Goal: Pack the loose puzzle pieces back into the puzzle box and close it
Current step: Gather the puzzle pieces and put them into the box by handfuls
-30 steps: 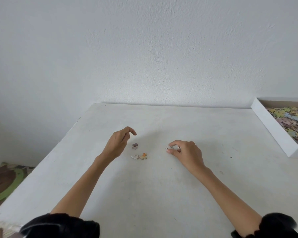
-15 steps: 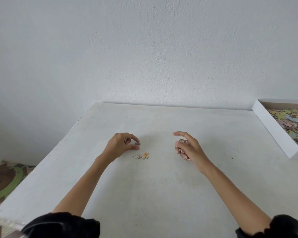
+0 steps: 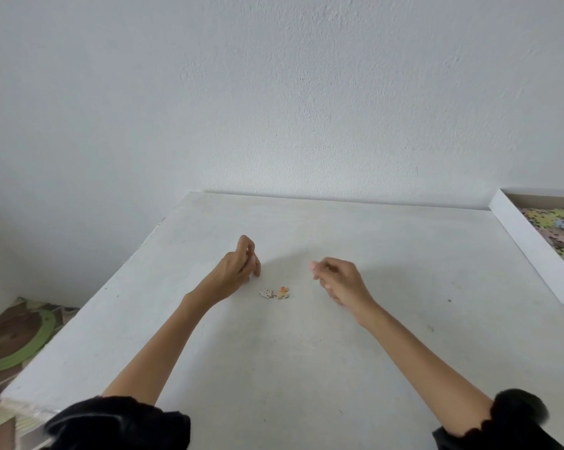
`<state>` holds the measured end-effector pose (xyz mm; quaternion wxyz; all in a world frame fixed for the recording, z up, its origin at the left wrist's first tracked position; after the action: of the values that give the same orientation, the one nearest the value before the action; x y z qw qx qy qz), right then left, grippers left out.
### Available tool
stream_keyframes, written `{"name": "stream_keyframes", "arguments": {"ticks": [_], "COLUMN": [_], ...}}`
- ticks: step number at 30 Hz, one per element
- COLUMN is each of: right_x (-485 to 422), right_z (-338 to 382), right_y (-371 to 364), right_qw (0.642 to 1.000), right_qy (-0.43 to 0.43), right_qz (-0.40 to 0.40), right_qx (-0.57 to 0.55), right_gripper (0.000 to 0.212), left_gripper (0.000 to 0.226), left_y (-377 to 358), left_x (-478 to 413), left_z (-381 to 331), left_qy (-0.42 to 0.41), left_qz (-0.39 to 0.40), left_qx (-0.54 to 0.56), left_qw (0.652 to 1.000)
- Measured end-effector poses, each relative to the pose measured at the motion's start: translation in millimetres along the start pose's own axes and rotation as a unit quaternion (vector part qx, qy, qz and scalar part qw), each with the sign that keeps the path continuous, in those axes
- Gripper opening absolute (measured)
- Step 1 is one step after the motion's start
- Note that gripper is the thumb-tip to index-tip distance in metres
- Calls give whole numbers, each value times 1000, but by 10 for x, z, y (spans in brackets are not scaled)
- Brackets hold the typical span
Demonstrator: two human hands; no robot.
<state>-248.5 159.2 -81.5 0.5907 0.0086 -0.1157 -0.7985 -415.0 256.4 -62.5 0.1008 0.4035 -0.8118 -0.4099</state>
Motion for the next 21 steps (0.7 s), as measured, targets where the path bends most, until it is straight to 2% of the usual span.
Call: {"name": "stream_keyframes", "arguments": {"ticks": [2,4,6,9,13,15,17,19,21], "right_x": [31,59,65,69,73,57,31,3,-6], "right_z": [191,181,174,206,175,154,129,80,38], "right_y": [-206,-412,-472,-464,-466,-409,-279,-163,-81], "right_qw": [978,949,929,928,927,942,978,995,995], "right_qy": [103,113,104,123,146,152,136,95,52], "right_qz": [22,62,57,24,46,45,35,36,33], "right_qx": [178,288,352,350,342,295,153,6,-77], "right_gripper": [12,37,43,29,18,19,24,17,20], "left_gripper": [15,21,25,25,11,22,32,32,28], "left_y": [31,59,64,68,-7,-83,-133,-137,-137], "left_x": [7,18,40,98,166,190,191,172,151], "left_z": [-9,9,7,-51,-190,-214,-215,-200,-188], "left_qy": [2,16,22,25,-9,-18,-15,-11,-12], "left_qz": [-5,-10,-6,-3,32,52,60,55,46], "left_qx": [16,31,39,65,51,19,1,2,9], "left_qw": [1000,999,999,998,998,998,998,998,999]}}
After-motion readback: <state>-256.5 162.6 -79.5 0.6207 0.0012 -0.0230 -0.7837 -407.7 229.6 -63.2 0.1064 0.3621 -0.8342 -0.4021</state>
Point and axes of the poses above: each hand's wrist, its own x-axis away from the middle knuckle, its own y-axis out of the back of the hand, z = x × y, the point moved 10 cm from there along -x, towards the middle knuckle, and after that the axes turned 2 degrees about -y, right-handed, at the moved point
